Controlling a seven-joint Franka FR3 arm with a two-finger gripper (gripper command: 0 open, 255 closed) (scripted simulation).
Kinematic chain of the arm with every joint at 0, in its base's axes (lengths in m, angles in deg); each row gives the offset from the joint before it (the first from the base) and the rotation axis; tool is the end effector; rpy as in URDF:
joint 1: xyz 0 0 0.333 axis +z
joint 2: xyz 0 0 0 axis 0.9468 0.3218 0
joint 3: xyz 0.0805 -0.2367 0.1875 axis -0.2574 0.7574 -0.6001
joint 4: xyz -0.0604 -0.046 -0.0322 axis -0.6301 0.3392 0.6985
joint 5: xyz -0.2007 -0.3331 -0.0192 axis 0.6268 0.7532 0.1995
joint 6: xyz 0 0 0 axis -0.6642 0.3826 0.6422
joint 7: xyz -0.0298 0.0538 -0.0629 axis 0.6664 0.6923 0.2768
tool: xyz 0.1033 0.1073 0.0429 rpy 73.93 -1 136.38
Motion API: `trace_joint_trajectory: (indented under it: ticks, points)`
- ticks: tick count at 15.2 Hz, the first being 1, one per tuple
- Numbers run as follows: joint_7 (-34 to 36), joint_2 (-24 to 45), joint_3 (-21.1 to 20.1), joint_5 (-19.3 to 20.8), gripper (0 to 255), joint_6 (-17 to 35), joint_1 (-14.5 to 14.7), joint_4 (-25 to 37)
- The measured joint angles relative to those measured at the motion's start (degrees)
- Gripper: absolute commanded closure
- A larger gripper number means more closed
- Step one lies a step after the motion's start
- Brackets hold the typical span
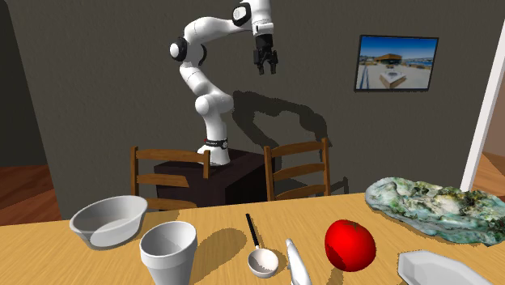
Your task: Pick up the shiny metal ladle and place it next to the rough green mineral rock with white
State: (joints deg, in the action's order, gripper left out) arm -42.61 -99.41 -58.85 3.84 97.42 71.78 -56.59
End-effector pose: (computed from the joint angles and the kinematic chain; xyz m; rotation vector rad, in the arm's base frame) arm 0.3082 -0.0090 0.5921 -3.0847 0.1990 -0.2088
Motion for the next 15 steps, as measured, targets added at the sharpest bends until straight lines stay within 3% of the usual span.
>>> trace_joint_trajectory:
  ticks: [3,15]
  points:
    - [-0.1,1.7,0.6,0.4,0,1.4,-0.5,-0.1]
    - [0.3,19.1,6.2,3.0,0,16.6,-4.8,-1.3]
